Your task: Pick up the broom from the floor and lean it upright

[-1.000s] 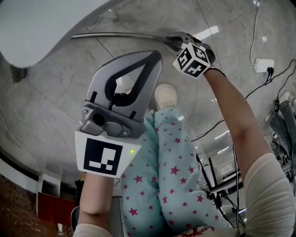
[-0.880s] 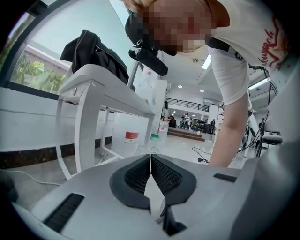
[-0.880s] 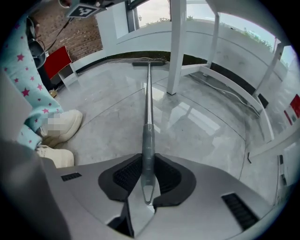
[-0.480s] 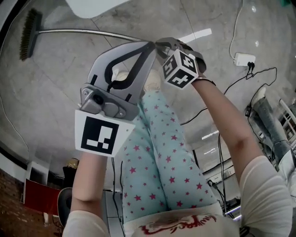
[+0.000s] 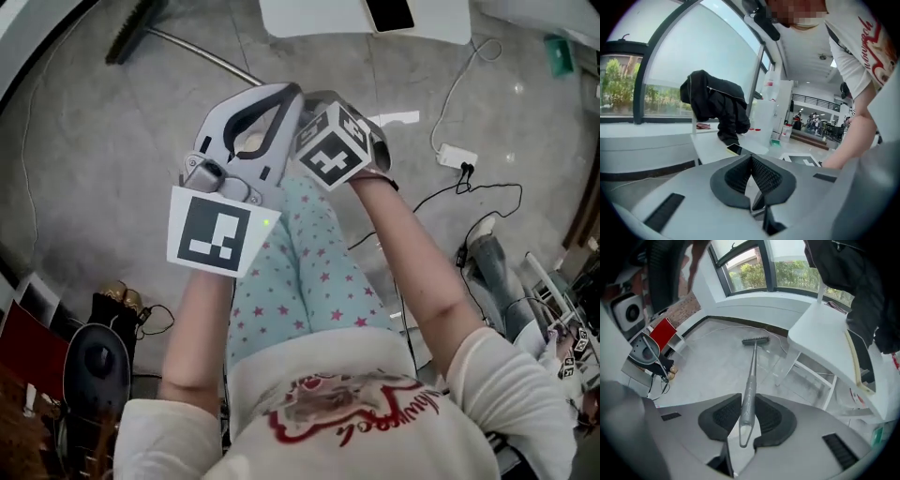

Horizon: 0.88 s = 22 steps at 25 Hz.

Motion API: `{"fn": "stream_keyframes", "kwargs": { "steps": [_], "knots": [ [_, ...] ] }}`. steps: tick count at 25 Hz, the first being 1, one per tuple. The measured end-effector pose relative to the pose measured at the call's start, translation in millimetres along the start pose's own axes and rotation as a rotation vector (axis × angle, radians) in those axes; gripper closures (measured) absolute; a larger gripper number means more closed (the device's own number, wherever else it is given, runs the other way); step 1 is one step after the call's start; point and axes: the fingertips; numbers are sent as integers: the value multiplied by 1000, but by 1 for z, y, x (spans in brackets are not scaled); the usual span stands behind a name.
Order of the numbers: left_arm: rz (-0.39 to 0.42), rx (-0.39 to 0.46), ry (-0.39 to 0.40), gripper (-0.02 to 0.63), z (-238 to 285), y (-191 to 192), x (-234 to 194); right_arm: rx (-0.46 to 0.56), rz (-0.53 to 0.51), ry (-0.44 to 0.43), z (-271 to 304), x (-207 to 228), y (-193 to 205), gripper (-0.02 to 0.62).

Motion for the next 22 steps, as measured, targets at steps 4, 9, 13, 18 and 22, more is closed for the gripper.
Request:
{"fn": "stream_keyframes", "kwargs": {
  "steps": [4,9,13,18,22],
  "knots": [
    [-81,-10,-132,584,-52,-32,-8,-74,36,-26,-31,-13,-25,491],
    [-23,35,-233,584,-117,-74,-19,-150,5,-64,-66,-28,-72,486],
    [5,74,-256,584,-176,-101,-20,-125,118,-59,-106,-31,-122,486],
    [18,75,-240,584,-238,-127,-35,-135,162,-40,-140,-37,-185,486],
    [84,76,-217,584,-289,-158,-73,-89,193,-5,-155,-41,-259,486]
  ]
}}
Point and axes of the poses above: the fingertips, and each gripper's own axes: z forward along the fingers, x to its right, y out of its underside, and after that the axes turned 10 degrees about y, right-handed
